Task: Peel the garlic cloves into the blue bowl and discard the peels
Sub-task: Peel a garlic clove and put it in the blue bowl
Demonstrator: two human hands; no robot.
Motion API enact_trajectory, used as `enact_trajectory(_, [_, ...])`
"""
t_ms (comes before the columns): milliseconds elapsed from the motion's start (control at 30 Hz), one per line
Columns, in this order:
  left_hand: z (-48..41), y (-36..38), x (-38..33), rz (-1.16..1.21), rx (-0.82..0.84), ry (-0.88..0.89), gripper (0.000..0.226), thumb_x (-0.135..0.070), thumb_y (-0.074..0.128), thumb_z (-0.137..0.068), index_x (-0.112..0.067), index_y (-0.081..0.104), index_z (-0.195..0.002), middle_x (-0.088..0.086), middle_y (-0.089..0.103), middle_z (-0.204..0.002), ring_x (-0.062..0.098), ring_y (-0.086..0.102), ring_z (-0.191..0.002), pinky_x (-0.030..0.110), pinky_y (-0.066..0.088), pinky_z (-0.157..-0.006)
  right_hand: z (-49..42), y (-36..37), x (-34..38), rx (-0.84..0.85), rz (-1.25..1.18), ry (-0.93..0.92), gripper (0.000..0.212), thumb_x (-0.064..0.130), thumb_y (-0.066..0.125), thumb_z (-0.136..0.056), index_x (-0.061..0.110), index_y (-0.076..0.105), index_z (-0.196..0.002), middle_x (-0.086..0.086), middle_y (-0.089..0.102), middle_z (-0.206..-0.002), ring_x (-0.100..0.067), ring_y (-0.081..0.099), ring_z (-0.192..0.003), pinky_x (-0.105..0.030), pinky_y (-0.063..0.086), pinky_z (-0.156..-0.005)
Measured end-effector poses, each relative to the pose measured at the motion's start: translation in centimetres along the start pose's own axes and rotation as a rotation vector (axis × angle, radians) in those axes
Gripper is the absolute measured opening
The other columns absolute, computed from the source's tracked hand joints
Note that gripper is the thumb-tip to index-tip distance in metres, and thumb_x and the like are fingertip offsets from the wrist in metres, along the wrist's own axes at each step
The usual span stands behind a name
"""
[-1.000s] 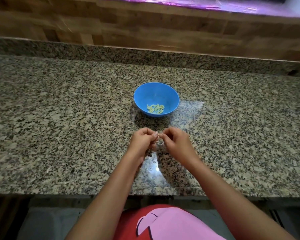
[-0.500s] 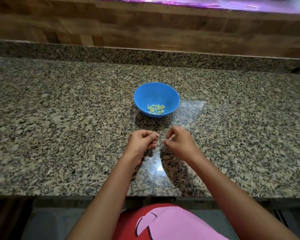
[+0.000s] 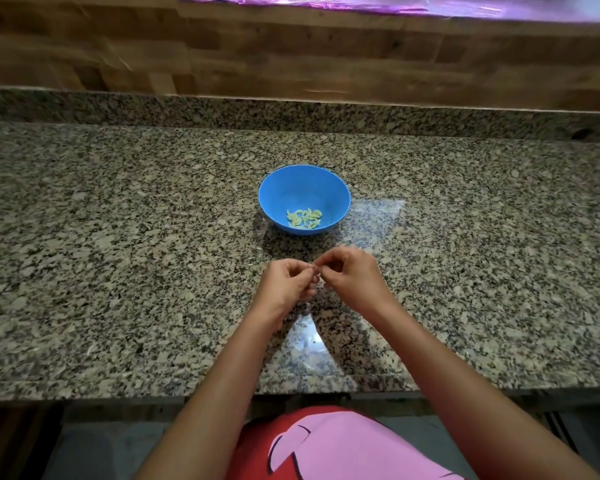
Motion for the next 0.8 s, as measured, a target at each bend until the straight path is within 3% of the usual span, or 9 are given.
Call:
enact_trajectory(100, [0.0, -0.4, 0.2, -0.007, -0.027, -0.001, 0.010, -0.005, 0.057, -0.091, -0.003, 0.065, -0.085, 0.007, 0.062, -0.073, 0.010, 0.058, -0.060, 0.021, 0.054, -0.061, 0.1, 0.2, -0.6, 0.023, -0.079, 0.059, 0.005, 0.009, 0.065, -0.086, 0.010, 0.069, -0.087, 0.008, 0.061, -0.069, -0.002, 0.058, -0.060, -0.014, 0.050, -0.058])
enact_trajectory(233, [0.1, -0.3, 0.0, -0.006, -0.042, -0.004, 0.008, -0.006, 0.059, -0.090, -0.004, 0.065, -0.085, 0.010, 0.065, -0.077, 0.012, 0.058, -0.061, 0.021, 0.054, -0.060, 0.4, 0.8, -2.3, 0.048, -0.573, 0.308, 0.006, -0.003, 0.061, -0.085, 0.001, 0.065, -0.084, -0.011, 0.066, -0.076, -0.014, 0.062, -0.059, -0.019, 0.053, -0.056])
enact_trajectory(333, [0.0, -0.4, -0.1, -0.111, -0.084, 0.046, 0.009, -0.008, 0.061, -0.089, -0.010, 0.066, -0.082, 0.016, 0.069, -0.082, 0.019, 0.062, -0.067, 0.037, 0.057, -0.070, 0.8, 1.7, -3.1, 0.039, -0.936, 0.490, 0.010, -0.012, 0.055, -0.085, -0.006, 0.062, -0.081, -0.018, 0.065, -0.076, -0.016, 0.064, -0.056, -0.019, 0.054, -0.054])
enact_trajectory(433, [0.2, -0.6, -0.2, -0.189, -0.107, 0.073, 0.009, -0.011, 0.063, -0.087, -0.014, 0.067, -0.080, 0.017, 0.071, -0.082, 0.024, 0.064, -0.070, 0.049, 0.055, -0.077, 1.4, 2.3, -3.3, 0.046, -1.085, 0.611, 0.012, -0.013, 0.051, -0.087, -0.008, 0.060, -0.081, -0.017, 0.064, -0.074, -0.016, 0.063, -0.056, -0.019, 0.054, -0.054])
enact_trajectory(600, [0.3, -1.8, -0.4, -0.272, -0.203, 0.089, 0.007, -0.015, 0.062, -0.088, -0.013, 0.065, -0.082, 0.008, 0.068, -0.077, 0.023, 0.063, -0.070, 0.040, 0.055, -0.069, 1.5, 1.9, -4.0, 0.002, -1.031, 0.599, 0.008, -0.011, 0.053, -0.086, -0.008, 0.060, -0.084, -0.017, 0.063, -0.080, -0.019, 0.061, -0.062, -0.020, 0.055, -0.054])
enact_trajectory(700, [-0.1, -1.8, -0.5, -0.371, -0.157, 0.071, 0.009, -0.016, 0.060, -0.090, -0.011, 0.067, -0.092, 0.008, 0.068, -0.081, 0.021, 0.063, -0.073, 0.041, 0.056, -0.073, 1.1, 0.7, -5.1, -0.013, -0.779, 0.516, 0.006, -0.007, 0.059, -0.085, -0.004, 0.063, -0.087, -0.014, 0.064, -0.079, -0.017, 0.063, -0.061, -0.022, 0.057, -0.060])
enact_trajectory(800, [0.0, -0.9, -0.9, -0.537, -0.162, 0.111, 0.018, -0.018, 0.057, -0.092, -0.010, 0.068, -0.104, 0.005, 0.069, -0.092, 0.017, 0.064, -0.080, 0.034, 0.056, -0.077, -0.2, -0.5, -5.9, -0.087, -0.528, 0.440, 0.011, -0.004, 0.062, -0.084, 0.007, 0.064, -0.084, -0.011, 0.066, -0.082, -0.020, 0.067, -0.068, -0.031, 0.058, -0.067])
Point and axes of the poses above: each hand's wrist, its own z-axis away from the middle knuckle, its own y-axis out of the palm, x = y × z, the point moved 6 cm from there along -z, towards the middle knuckle
